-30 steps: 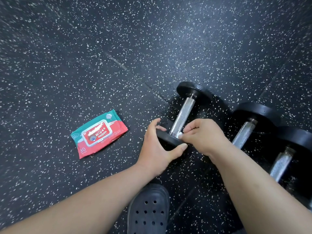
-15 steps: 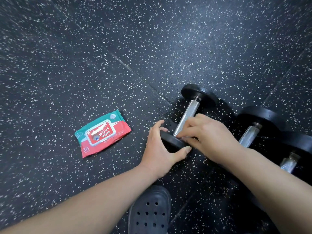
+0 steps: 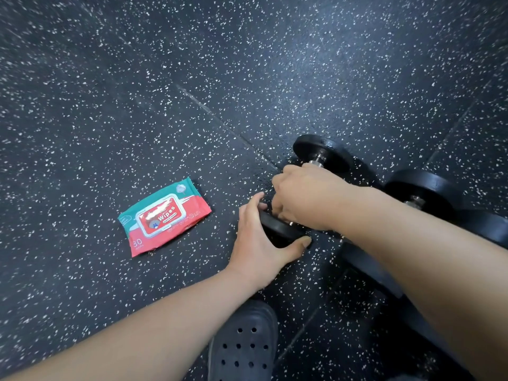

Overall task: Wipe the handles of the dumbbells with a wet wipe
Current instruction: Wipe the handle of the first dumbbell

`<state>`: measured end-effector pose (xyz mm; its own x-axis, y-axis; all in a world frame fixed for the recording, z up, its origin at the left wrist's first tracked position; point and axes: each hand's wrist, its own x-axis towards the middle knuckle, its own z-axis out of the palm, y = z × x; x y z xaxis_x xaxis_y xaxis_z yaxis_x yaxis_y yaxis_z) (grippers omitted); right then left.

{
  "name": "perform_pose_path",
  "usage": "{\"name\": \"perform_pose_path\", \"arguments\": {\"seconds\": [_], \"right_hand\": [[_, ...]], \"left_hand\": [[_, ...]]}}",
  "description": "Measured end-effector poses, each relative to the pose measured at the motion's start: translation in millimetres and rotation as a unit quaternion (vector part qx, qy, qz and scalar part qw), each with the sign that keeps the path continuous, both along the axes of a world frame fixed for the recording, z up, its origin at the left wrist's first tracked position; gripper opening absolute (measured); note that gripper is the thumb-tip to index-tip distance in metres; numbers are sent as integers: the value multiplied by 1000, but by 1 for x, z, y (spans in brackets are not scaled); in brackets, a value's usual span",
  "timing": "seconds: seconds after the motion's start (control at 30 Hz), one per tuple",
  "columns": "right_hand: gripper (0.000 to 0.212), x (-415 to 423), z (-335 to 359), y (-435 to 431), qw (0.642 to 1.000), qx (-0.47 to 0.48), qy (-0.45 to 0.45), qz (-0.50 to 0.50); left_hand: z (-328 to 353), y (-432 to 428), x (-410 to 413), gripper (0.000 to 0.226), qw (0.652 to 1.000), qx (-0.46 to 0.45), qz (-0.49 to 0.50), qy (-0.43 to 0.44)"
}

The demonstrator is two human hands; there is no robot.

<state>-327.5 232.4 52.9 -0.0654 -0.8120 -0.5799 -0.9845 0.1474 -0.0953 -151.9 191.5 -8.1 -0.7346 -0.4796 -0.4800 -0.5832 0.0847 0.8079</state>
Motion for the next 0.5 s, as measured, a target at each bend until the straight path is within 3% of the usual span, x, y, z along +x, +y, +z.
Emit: {"name": "perform_pose_path", "arguments": {"seconds": [0.13, 0.23, 0.37, 0.5], "right_hand": [[23, -5, 9, 11, 1000, 14, -13, -5], [24, 4, 9, 6, 999, 14, 31, 20], [25, 16, 5, -22, 990, 81, 77, 90], [31, 6, -7, -30, 988, 121, 60, 69]], "left_hand": [[-1, 1, 1, 124, 1000, 0, 3, 0], [1, 2, 0, 125, 1000, -1, 3, 0], [3, 1, -1, 128, 1000, 2, 6, -2], [3, 0, -1, 126, 1000, 2, 3, -5]]}}
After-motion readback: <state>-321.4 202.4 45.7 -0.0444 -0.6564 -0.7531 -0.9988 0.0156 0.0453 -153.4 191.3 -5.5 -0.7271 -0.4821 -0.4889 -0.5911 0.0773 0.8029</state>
